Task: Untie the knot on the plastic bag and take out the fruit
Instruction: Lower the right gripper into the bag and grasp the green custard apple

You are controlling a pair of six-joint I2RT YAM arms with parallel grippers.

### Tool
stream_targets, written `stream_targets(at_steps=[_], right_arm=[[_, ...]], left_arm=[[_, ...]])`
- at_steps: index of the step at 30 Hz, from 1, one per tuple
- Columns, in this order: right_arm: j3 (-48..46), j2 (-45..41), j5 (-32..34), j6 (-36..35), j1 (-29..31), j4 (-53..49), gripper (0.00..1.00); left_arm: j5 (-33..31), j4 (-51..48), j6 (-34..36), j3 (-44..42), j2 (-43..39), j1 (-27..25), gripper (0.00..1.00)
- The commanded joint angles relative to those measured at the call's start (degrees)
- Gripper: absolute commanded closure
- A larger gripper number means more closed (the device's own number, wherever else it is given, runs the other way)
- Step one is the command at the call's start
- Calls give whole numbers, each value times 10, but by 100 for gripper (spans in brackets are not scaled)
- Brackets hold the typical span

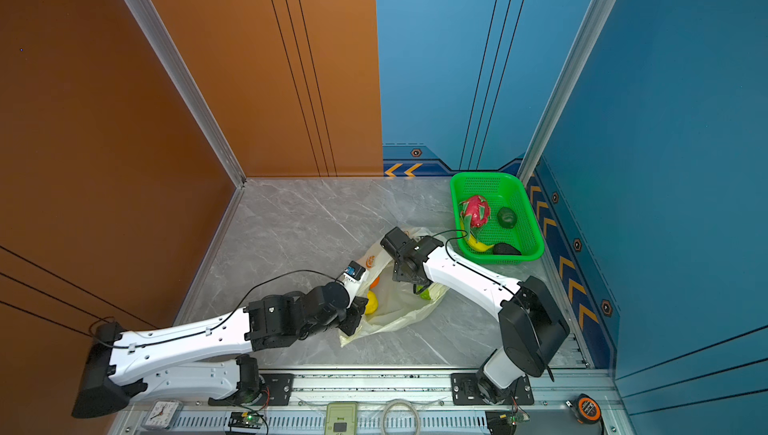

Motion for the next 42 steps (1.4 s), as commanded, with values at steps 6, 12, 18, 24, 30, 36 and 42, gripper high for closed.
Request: stream_targets(at_steps=[6, 12, 18, 24, 30, 36, 42], right_arm=[[-44, 29, -26, -16, -14, 45, 12], [-34, 35, -42, -15, 7, 62, 12], [-21, 55, -43, -16, 16, 62, 15], [-11, 90, -51, -31, 2, 76, 19], [-2, 88, -59, -43, 0, 79, 31], [-5, 30, -80, -34, 23, 65, 37], [-1, -30, -102, -15, 62, 57, 37]], left_arm=[[14, 12, 21, 7, 18, -8, 100], [17, 12, 26, 15, 32, -9, 100], [19, 15, 28, 19, 45, -9, 100], [19, 17, 28, 23, 51, -10, 100], [12, 17, 24, 22, 51, -13, 100], [-6, 15, 17, 17, 47, -14, 100], [-22, 15, 14, 7, 39, -14, 100]])
